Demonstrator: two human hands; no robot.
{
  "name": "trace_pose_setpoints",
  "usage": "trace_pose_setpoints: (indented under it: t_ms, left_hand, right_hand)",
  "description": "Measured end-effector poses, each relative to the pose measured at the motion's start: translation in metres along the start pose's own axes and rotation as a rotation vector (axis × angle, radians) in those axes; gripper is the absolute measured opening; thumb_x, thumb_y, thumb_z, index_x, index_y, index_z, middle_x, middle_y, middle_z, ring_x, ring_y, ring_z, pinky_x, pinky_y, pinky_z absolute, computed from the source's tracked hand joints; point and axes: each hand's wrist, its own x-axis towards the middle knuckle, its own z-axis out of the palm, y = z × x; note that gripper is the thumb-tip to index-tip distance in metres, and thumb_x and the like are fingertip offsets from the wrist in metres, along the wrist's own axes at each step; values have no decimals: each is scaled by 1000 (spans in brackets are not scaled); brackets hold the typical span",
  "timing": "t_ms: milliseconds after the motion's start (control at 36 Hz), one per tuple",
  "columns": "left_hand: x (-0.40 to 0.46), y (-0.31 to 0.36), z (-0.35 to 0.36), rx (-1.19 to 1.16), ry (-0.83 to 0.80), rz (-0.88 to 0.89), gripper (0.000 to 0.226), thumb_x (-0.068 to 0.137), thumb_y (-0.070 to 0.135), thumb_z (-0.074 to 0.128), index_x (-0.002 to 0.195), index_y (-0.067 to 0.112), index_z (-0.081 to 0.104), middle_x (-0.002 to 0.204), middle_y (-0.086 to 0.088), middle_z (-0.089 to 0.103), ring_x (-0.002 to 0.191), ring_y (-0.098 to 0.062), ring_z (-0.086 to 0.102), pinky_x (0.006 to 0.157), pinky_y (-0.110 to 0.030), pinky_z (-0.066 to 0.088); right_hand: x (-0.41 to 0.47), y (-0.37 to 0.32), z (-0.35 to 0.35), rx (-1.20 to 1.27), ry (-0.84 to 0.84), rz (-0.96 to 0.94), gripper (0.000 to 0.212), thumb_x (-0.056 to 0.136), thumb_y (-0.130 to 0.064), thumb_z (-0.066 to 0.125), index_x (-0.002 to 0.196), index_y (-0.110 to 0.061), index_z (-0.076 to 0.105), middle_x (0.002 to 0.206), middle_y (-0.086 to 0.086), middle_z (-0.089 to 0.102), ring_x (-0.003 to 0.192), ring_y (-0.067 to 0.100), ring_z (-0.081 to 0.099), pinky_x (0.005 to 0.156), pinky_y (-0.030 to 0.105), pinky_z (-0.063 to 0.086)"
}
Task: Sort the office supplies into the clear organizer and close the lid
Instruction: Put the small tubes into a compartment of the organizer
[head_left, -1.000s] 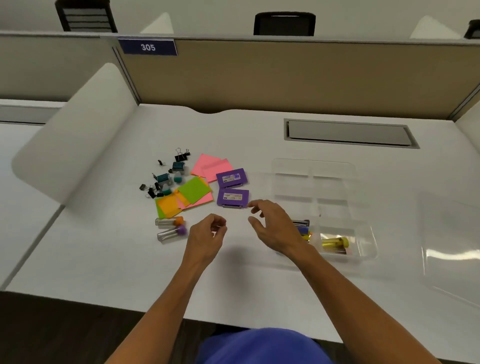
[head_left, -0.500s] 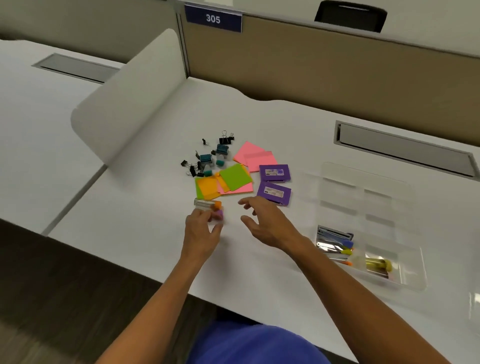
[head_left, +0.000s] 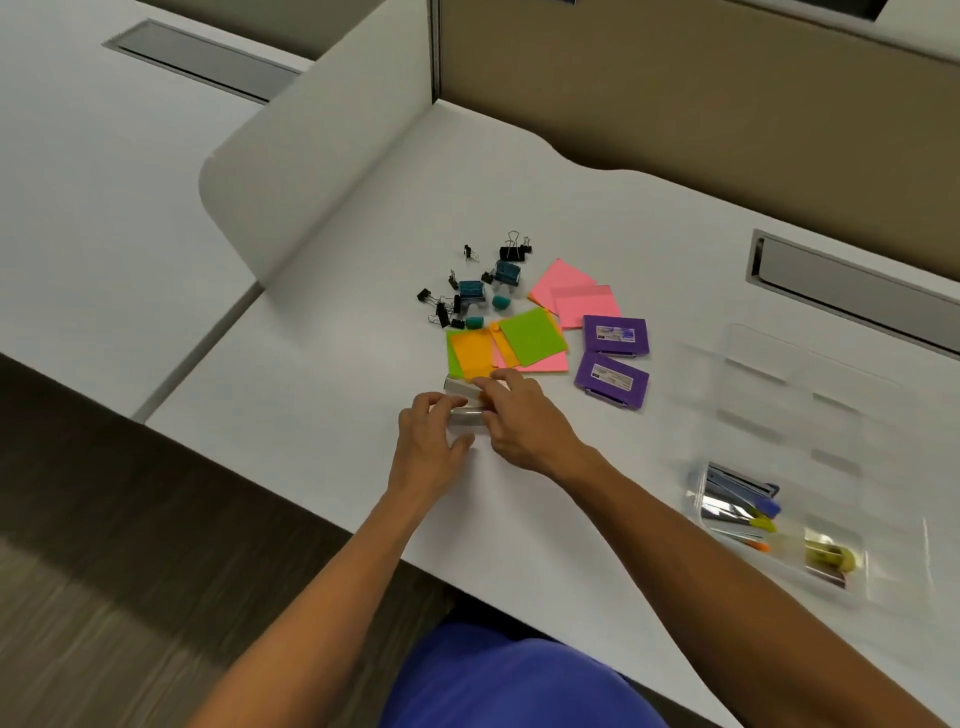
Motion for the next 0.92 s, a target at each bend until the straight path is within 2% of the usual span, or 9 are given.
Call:
trace_pose_setpoints:
  t_ms: [111,222,333,417,556,667,750,917]
  left_hand:
    - [0,0,3,48,20,27,44,86,19,70,128,20,57,128,-4,52,111,-22,45,88,-31,48]
    - [-2,2,3,97,29,55,38,87,18,69,124,19,61,119,-6,57,102,-23,48,83,-39,51]
    - [-5,1,3,141,32,80,31,89,23,68,119,16,65,110,-7,59,96,-23,50,78,-37,50]
    - [-8,1,3,185,22,96,29,89,25,68,116,16,67,107,-6,61,95,-22,51,77,-35,50]
    - [-10,0,2,197,6,91,28,87,22,70,114,16,69,106,-5,62,95,-22,51,77,-35,51]
    - [-14,-2,2,200,8,100,26,87,18,70,114,17,70,107,-4,61,95,-21,51,78,-34,52]
    - [-20,-4,4,203,0,104,27,87,17,70,114,18,70,107,-2,61,95,-20,51,78,-33,51]
    - [-35,-6,7,182,2,76,26,88,20,70,113,20,69,103,1,60,90,-14,47,76,-23,42]
  right_hand:
    - [4,-2,2,-40,10,34,53,92,-25,58,143,-26,44,151,7,36,130,32,41,98,48,49]
    - [8,-3,2,-61,51,50,46,93,-24,56,139,-23,49,141,7,47,123,31,46,93,46,51]
    - [10,-5,1,-64,91,76,31,93,-26,58,124,-23,55,122,5,58,110,26,51,84,41,52]
    - [11,-6,1,-45,92,101,27,93,-28,59,119,-22,56,115,4,60,106,25,52,82,42,51]
    - [9,-6,3,-30,46,129,38,92,-29,62,129,-21,56,125,5,57,110,27,54,85,43,50]
    - [2,-1,3,-75,6,150,35,91,-30,64,124,-19,59,119,7,52,102,26,53,77,40,50]
    - [-6,6,1,-64,-20,162,39,88,-30,68,125,-20,59,117,5,53,100,23,54,80,37,53]
    - [-32,24,-1,-12,-38,163,34,91,-27,66,125,-23,59,119,3,53,102,20,53,85,36,53]
